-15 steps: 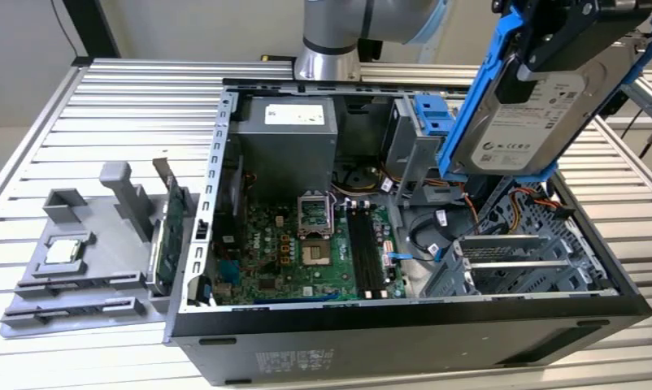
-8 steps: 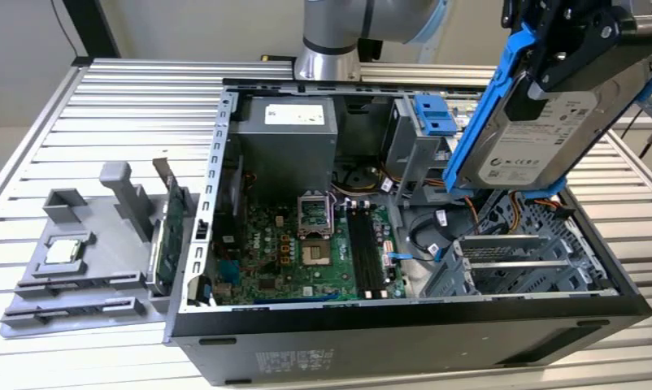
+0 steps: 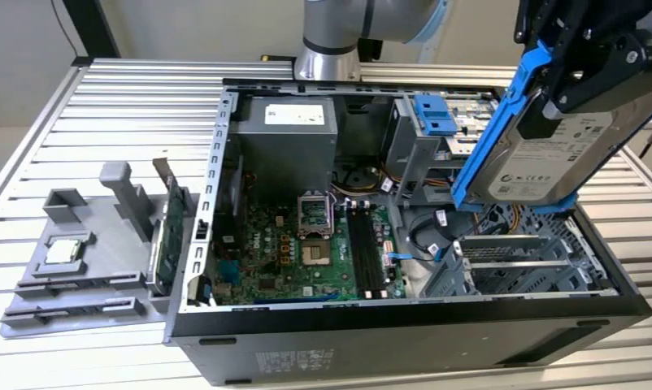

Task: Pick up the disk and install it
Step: 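Pick up the disk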

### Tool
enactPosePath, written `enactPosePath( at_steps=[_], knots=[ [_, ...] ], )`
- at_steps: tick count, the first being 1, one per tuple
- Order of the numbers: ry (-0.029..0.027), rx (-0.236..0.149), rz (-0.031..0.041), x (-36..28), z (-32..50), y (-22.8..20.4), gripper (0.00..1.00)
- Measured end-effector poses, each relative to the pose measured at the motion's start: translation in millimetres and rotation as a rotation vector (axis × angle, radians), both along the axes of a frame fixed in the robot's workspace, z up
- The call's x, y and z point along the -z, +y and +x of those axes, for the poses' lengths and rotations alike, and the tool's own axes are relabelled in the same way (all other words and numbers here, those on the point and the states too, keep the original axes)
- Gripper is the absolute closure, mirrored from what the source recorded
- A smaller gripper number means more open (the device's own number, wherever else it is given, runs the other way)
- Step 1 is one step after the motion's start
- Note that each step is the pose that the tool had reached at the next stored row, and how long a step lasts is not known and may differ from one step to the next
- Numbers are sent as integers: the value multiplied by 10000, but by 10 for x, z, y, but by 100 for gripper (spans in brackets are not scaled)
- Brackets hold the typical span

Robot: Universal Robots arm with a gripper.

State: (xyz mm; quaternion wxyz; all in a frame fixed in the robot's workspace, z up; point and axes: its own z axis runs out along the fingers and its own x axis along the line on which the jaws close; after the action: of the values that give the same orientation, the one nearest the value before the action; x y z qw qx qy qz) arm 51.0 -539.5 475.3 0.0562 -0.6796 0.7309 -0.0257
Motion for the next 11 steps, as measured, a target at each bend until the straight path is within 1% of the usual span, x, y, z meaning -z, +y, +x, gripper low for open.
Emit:
enactPosePath(
  at_steps=[6, 11],
  knots=[
    [0, 0, 0, 26, 70, -63, 100],
    [0, 1, 0, 58, 132, -139, 100]
  ],
)
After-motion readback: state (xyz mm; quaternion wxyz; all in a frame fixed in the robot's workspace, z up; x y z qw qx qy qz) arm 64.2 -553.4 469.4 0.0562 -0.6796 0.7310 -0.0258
